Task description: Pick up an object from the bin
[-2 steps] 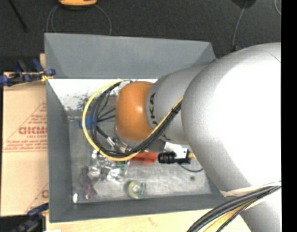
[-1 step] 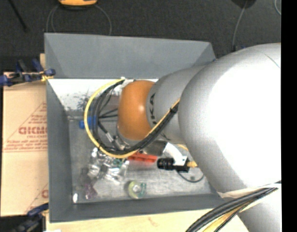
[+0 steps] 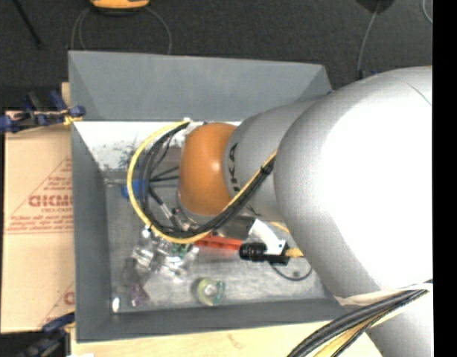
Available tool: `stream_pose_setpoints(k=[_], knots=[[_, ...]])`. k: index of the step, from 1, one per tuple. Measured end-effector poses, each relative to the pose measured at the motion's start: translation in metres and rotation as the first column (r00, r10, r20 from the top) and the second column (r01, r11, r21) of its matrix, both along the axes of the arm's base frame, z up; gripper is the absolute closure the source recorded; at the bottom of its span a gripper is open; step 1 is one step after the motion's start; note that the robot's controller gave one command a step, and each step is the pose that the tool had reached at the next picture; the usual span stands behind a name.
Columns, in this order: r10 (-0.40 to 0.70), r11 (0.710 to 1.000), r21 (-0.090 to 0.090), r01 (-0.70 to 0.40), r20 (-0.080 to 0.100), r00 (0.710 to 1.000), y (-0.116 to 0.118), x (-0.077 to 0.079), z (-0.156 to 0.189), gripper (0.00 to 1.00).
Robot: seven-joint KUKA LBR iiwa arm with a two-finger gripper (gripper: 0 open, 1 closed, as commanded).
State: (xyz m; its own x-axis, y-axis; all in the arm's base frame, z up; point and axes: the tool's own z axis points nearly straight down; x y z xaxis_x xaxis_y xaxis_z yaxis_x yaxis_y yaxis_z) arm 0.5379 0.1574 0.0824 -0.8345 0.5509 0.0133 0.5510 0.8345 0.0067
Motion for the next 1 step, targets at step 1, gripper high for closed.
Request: stream_pose_setpoints(k=[1], knots=[[0.006, 1.0, -0.011, -0.005, 0.013, 1.0, -0.0005, 0.0016, 0.0707, 1.0]])
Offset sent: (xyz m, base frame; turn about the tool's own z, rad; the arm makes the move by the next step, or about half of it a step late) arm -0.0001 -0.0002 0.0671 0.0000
